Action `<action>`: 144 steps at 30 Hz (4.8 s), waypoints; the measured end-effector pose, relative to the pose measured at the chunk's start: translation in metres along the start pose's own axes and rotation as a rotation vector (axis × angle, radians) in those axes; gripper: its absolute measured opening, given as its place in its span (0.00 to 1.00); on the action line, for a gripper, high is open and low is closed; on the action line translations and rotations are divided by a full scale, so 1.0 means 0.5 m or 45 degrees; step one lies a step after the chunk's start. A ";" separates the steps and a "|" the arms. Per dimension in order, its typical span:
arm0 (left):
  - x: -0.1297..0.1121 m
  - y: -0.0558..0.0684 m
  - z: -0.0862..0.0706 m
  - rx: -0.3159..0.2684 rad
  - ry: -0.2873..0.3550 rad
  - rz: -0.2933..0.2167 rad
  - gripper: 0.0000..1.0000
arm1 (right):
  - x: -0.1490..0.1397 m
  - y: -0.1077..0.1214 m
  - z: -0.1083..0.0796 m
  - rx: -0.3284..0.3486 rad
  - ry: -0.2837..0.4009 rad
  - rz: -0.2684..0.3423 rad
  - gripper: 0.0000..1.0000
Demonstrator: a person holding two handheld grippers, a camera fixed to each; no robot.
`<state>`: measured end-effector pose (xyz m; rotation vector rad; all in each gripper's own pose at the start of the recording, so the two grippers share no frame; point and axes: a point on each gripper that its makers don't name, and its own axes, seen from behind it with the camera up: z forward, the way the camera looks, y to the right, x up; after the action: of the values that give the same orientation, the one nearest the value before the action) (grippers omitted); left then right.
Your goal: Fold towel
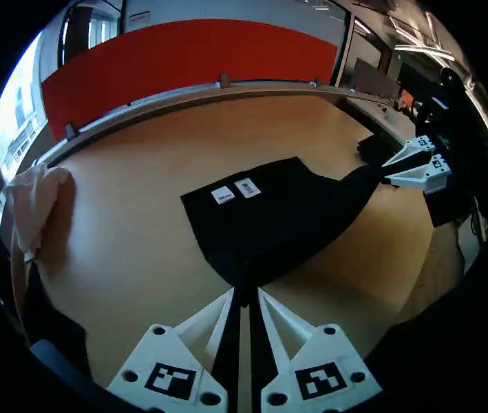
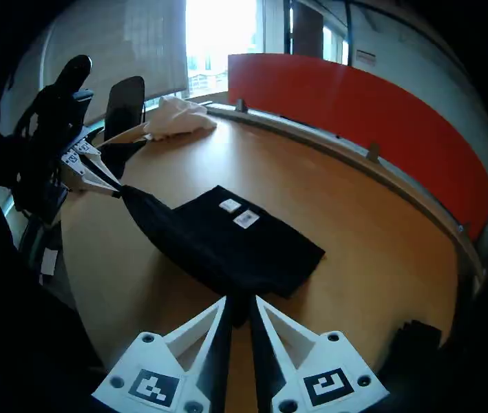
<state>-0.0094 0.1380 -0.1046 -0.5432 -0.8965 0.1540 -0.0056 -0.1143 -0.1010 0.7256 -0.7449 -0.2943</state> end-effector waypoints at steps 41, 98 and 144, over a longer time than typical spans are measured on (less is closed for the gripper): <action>0.062 -0.038 0.056 0.014 -0.002 -0.024 0.08 | 0.001 0.056 0.044 0.011 -0.087 -0.005 0.16; 0.068 -0.144 0.308 0.148 -0.049 0.056 0.24 | -0.066 0.188 0.236 -0.088 -0.189 0.130 0.29; 0.102 -0.216 0.278 0.275 -0.022 0.067 0.95 | -0.034 0.266 0.225 -0.244 -0.114 0.134 1.00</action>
<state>-0.0957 0.1167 0.0560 -0.3651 -0.8708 0.2999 -0.0975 -0.0654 0.0398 0.4927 -0.8249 -0.2996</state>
